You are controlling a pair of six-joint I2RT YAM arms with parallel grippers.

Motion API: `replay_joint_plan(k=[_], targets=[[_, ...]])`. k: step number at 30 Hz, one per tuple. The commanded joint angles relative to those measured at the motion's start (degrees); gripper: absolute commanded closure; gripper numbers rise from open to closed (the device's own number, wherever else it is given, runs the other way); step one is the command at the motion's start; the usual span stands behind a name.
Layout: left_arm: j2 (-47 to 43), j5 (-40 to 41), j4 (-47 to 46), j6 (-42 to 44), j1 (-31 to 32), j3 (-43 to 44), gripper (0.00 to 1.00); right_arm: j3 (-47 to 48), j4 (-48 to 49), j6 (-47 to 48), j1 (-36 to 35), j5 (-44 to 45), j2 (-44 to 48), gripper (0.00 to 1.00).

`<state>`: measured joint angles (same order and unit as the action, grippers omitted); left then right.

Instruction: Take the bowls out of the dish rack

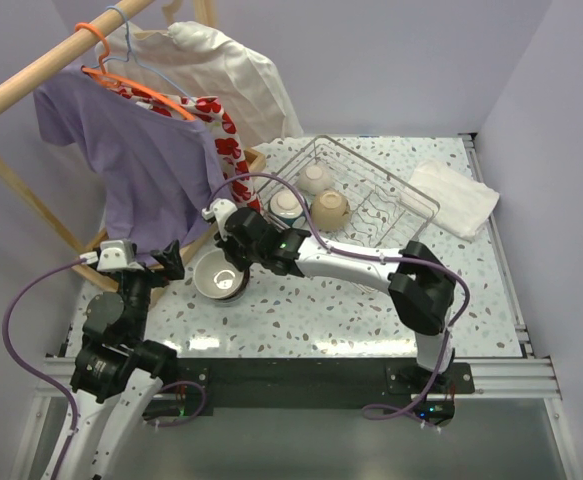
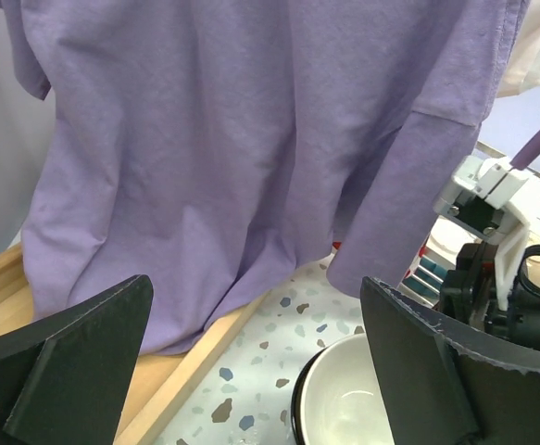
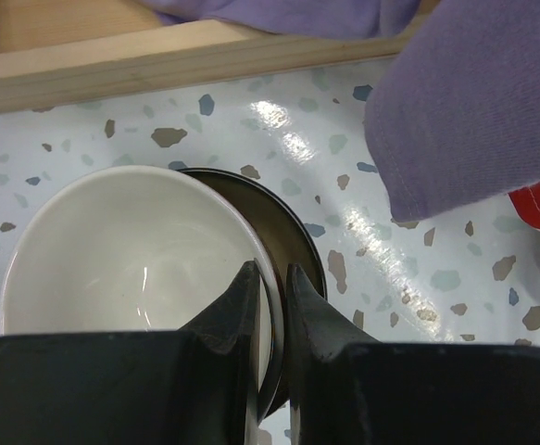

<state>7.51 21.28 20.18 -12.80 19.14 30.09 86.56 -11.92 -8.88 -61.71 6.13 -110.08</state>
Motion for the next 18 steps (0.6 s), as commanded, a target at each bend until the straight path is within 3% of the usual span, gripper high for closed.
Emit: replay_joint_plan(k=[1, 4, 12, 18], targets=[[0.31, 0.78, -3.05, 1.11, -0.24, -0.55, 0.0, 1.24, 6.91, -0.26, -0.07, 1.52, 0.57, 1.0], [0.4, 0.35, -3.13, 1.11, -0.24, -0.47, 0.01, 0.54, 7.79, -0.34, 0.01, 2.3, -0.22, 1.0], [0.84, -0.45, -3.05, 1.37, -0.24, -0.55, 0.01, -1.49, 8.15, -0.43, -0.07, 2.66, 0.04, 0.74], [1.11, -0.62, -3.05, 1.55, -0.24, -0.55, 0.01, -1.4, 7.18, -0.34, -0.07, 2.57, -0.13, 0.66]])
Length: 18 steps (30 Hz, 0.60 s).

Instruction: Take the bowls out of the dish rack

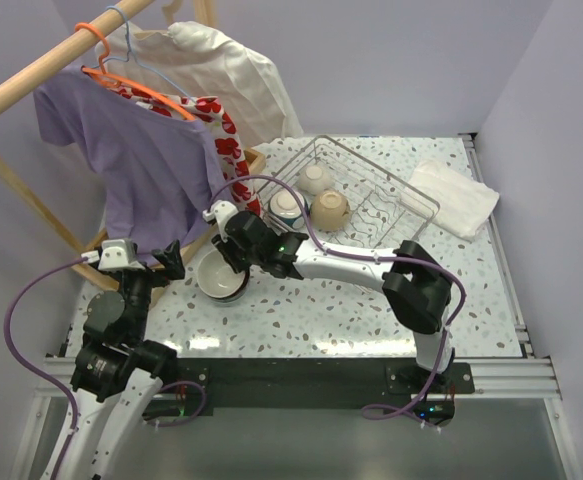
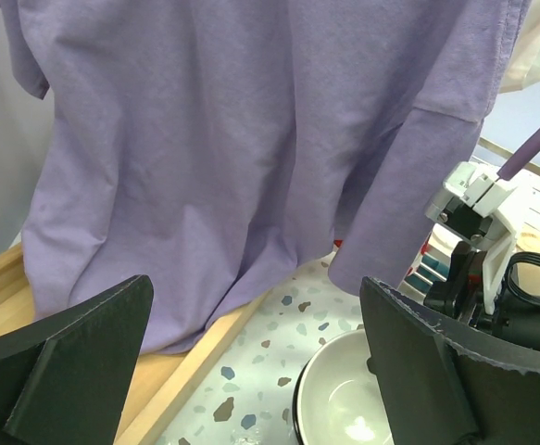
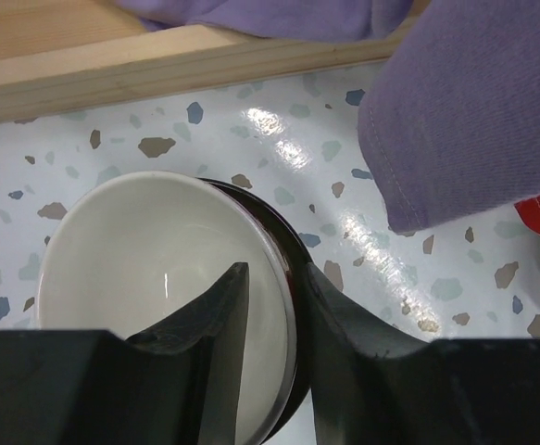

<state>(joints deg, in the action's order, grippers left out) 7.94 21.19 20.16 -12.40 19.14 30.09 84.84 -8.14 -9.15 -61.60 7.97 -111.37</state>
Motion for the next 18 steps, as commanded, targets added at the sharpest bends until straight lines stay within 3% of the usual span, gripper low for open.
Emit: replay_joint_plan(k=[1, 8, 14, 18], targets=[[0.76, -0.54, -2.94, 1.15, -0.24, -0.47, 0.01, 0.76, 3.13, -0.08, -0.18, 0.73, 1.07, 0.66], [0.93, -0.54, -2.85, 1.15, -0.24, -0.29, 0.01, 1.82, 0.41, 0.45, -0.18, 1.52, 1.86, 0.51], [1.11, -0.89, -2.94, 1.24, -0.33, -0.38, 0.02, 2.44, -2.14, 0.45, -0.1, 3.45, 3.79, 0.47], [1.28, -1.59, -3.2, 1.42, -0.33, -0.73, 0.01, 2.35, -4.16, 0.53, -0.01, 5.3, 7.12, 0.38]])
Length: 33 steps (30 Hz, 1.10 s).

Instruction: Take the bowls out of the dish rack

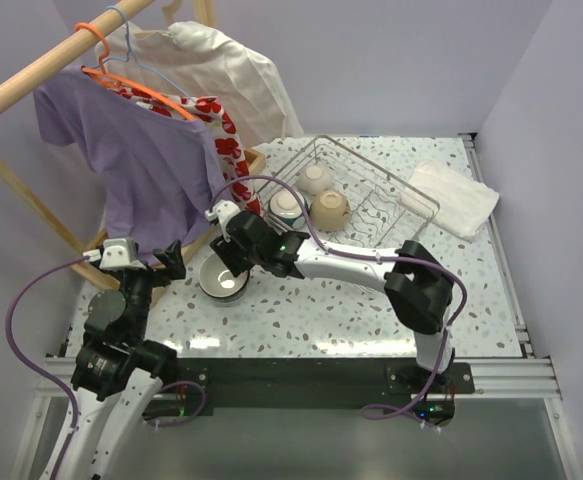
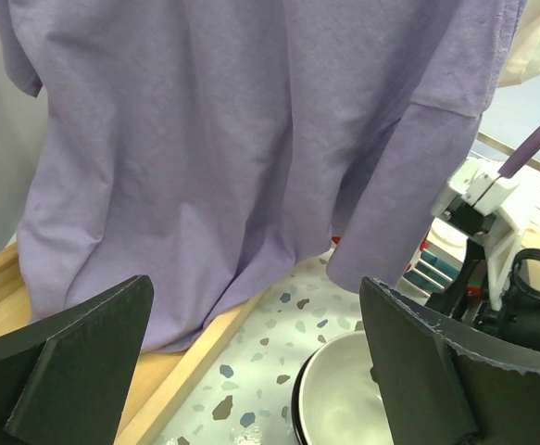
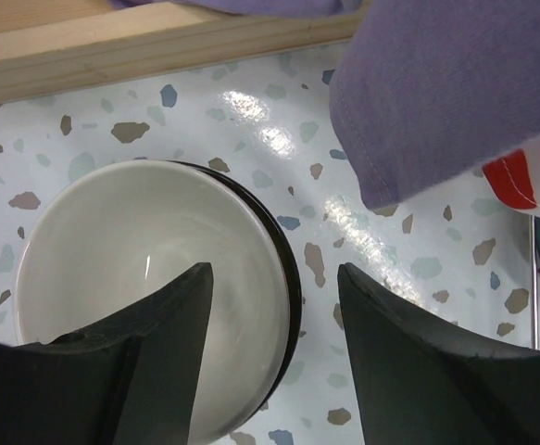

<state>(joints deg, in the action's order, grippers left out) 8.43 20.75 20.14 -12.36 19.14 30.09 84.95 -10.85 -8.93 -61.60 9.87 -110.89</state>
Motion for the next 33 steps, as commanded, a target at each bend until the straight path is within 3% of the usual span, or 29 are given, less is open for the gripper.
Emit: replay_joint_plan(k=[1, 5, 11, 18, 24, 33], targets=[[0.89, -1.5, -3.44, 1.55, -0.33, -0.73, 0.01, 2.59, -2.15, 0.49, -0.09, 4.45, 7.26, 0.37], [1.5, -2.56, -3.79, 1.81, -0.24, -0.91, 0.01, 2.94, -5.75, 1.28, 0.52, 6.65, 10.43, 0.24], [2.12, -4.49, -4.5, 2.34, -0.24, -1.34, 0.01, 1.19, -9.53, 1.46, 4.38, 7.53, 16.31, 0.16], [2.38, -5.9, -5.11, 2.78, -0.24, -1.61, 0.01, -1.54, -12.17, -0.66, 19.74, -0.89, 20.98, 0.11], [2.82, -6.16, -5.29, 2.96, -0.15, -1.7, 0.01, 1.0, -16.04, 0.31, 31.08, -9.77, 18.53, 0.02], [3.35, -6.78, -5.55, 3.04, -0.06, -1.87, 0.01, 4.69, -18.94, 1.81, 41.64, -18.47, 12.81, 0.01]])
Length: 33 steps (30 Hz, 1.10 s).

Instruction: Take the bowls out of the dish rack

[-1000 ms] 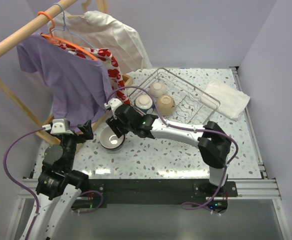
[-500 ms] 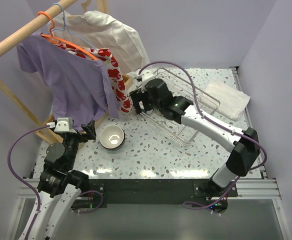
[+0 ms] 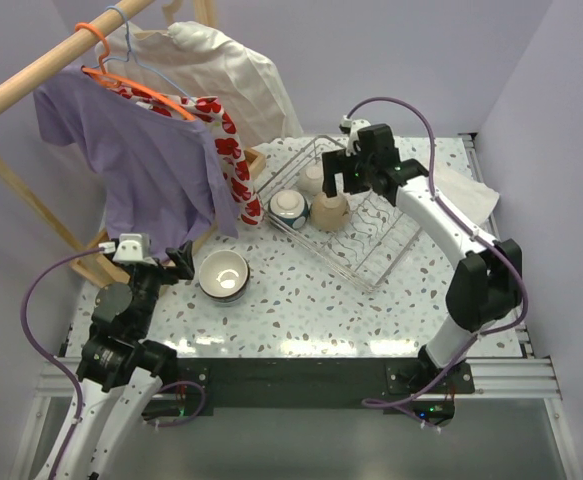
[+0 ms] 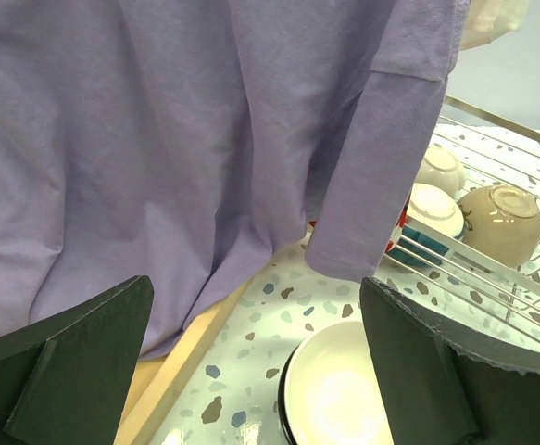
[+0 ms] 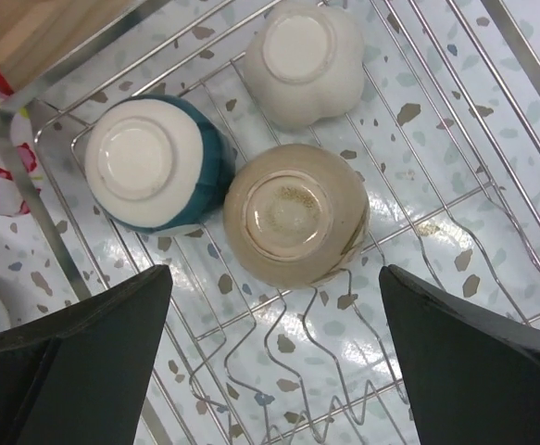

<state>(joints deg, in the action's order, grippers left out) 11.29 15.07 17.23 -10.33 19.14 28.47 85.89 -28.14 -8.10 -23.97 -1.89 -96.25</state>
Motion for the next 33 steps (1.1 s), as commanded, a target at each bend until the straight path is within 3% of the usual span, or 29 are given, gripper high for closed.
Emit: replay_joint_plan(k=[1, 9, 33], targets=[[0.49, -1.1, -2.64, 1.1, -0.06, -0.17, 0.01, 4.11, -1.74, 0.8, 4.8, -7.85, -3.41, 0.01], [0.93, -1.36, -3.0, 1.27, -0.06, -0.17, 0.01, 8.59, -2.44, -0.96, 11.13, -17.44, -11.59, 0.02], [1.98, -1.97, -3.52, 1.71, -0.06, -0.26, 0.01, 22.13, -12.9, -0.16, 11.49, -20.26, -28.29, 0.09]])
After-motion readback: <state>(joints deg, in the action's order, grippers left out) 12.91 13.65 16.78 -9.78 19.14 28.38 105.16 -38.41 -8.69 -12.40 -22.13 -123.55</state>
